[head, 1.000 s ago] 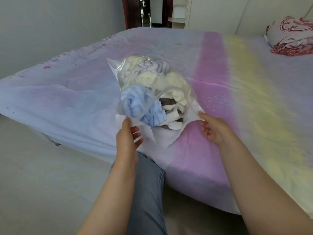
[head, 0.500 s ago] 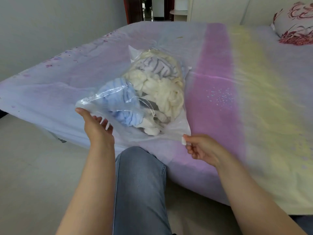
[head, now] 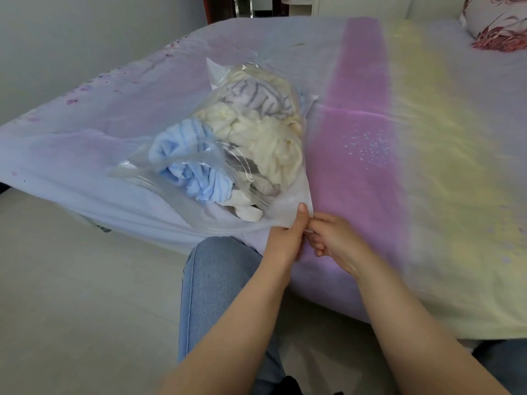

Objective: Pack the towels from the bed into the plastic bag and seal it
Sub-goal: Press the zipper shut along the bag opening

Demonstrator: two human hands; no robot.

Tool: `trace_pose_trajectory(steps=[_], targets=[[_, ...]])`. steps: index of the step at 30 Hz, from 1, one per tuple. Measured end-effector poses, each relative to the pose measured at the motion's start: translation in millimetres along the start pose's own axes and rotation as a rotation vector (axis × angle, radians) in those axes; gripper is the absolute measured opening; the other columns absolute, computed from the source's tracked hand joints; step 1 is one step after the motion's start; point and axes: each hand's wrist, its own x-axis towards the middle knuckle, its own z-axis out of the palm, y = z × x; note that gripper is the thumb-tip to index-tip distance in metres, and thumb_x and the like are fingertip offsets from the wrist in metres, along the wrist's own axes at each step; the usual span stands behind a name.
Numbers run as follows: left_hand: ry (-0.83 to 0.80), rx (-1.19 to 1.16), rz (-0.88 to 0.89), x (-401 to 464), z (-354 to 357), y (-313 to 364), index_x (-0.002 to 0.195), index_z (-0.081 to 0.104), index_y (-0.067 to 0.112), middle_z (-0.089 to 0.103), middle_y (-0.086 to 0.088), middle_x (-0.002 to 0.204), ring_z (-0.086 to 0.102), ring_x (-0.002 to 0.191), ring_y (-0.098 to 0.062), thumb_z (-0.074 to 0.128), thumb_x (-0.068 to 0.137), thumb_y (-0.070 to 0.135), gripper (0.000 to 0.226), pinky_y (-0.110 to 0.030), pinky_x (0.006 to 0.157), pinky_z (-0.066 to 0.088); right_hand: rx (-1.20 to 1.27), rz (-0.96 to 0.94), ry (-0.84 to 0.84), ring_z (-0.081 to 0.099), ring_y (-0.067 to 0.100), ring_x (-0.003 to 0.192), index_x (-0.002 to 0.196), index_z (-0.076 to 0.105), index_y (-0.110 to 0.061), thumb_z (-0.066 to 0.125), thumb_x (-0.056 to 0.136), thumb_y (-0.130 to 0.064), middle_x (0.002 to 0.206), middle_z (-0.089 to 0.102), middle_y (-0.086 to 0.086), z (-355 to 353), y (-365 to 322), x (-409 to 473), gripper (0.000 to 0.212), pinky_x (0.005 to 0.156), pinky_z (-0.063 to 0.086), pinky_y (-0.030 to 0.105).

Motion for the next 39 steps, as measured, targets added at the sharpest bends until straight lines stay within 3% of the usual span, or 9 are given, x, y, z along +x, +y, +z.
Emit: trace_pose_trajectory(steps=[2,5,12,15,20,25,31,34,39], targets=[[-0.007,0.017,0.028,9,1,3,0.073,0.057,0.010,0.049,0.000,0.058,0.043,0.051,-0.011,0.053,0.089,0.059,0.051,-0.022,0.049,0.032,-0.010,0.002,0.014,0.025,0.013,0.047,0.057,0.051,-0.019,0.050,0.092,-0.016,0.045,0.034,-0.005,-3,-1,0,0.036,0.046,0.022,0.026],[-0.184,0.000,-0.008,13,-9,0,0.070,0.052,0.017,0.038,0.003,0.054,0.030,0.045,-0.008,0.060,0.086,0.057,0.044,-0.021,0.045,0.022,-0.034,0.002,-0.002,0.022,0.012,0.047,0.057,0.046,-0.018,0.049,0.095,-0.019,0.047,0.032,-0.004,-10,2,-2,0.038,0.047,0.019,0.027],[-0.300,0.035,0.031,15,-20,3,0.059,0.050,0.020,0.037,0.002,0.056,0.030,0.046,-0.009,0.065,0.083,0.056,0.046,-0.020,0.045,0.026,-0.010,-0.039,-0.057,0.022,0.012,0.048,0.061,0.052,-0.012,0.045,0.098,-0.025,0.052,0.033,0.001,-14,7,-1,0.040,0.049,0.019,0.029],[-0.272,-0.002,0.073,16,-17,2,0.060,0.050,0.018,0.035,0.000,0.056,0.027,0.046,-0.009,0.065,0.085,0.050,0.044,-0.020,0.045,0.024,0.094,-0.032,-0.090,0.023,0.011,0.047,0.058,0.056,-0.012,0.045,0.099,-0.028,0.053,0.038,0.003,-14,6,-2,0.045,0.051,0.017,0.029],[-0.174,-0.317,0.066,12,5,-9,0.055,0.047,0.017,0.035,0.005,0.048,0.024,0.042,-0.006,0.057,0.093,0.025,0.040,-0.019,0.042,0.019,0.259,-0.020,-0.041,0.026,0.008,0.042,0.053,0.055,-0.013,0.049,0.098,-0.027,0.050,0.045,0.004,-11,9,1,0.047,0.045,0.016,0.024],[-0.033,-0.438,0.024,11,21,-10,0.046,0.045,0.018,0.038,0.002,0.047,0.036,0.050,-0.013,0.065,0.075,0.030,0.037,-0.025,0.051,0.028,0.207,-0.068,0.073,0.026,0.008,0.040,0.056,0.048,-0.013,0.050,0.097,-0.027,0.053,0.036,0.007,-7,14,5,0.043,0.037,0.022,0.019],[0.024,-0.494,0.014,11,20,-11,0.040,0.044,0.017,0.043,-0.001,0.043,0.039,0.047,-0.016,0.059,0.086,0.019,0.049,-0.024,0.048,0.031,0.294,-0.110,0.105,0.034,0.006,0.038,0.041,0.050,-0.021,0.048,0.097,-0.021,0.052,0.041,0.004,3,14,1,0.056,0.036,0.030,0.016],[0.029,-0.574,-0.009,11,15,-9,0.042,0.042,0.015,0.044,-0.001,0.041,0.040,0.040,-0.015,0.056,0.088,0.016,0.048,-0.020,0.043,0.033,0.410,-0.072,0.103,0.029,0.007,0.037,0.040,0.046,-0.021,0.047,0.097,-0.019,0.041,0.037,-0.003,6,15,2,0.058,0.039,0.022,0.020],[0.069,-0.676,-0.045,12,7,-5,0.043,0.037,0.018,0.029,0.004,0.040,0.022,0.032,-0.007,0.055,0.088,0.010,0.050,-0.016,0.036,0.019,0.543,-0.027,0.089,0.025,0.008,0.037,0.054,0.037,-0.016,0.047,0.096,-0.016,0.045,0.029,-0.003,4,17,6,0.043,0.039,0.021,0.022]])
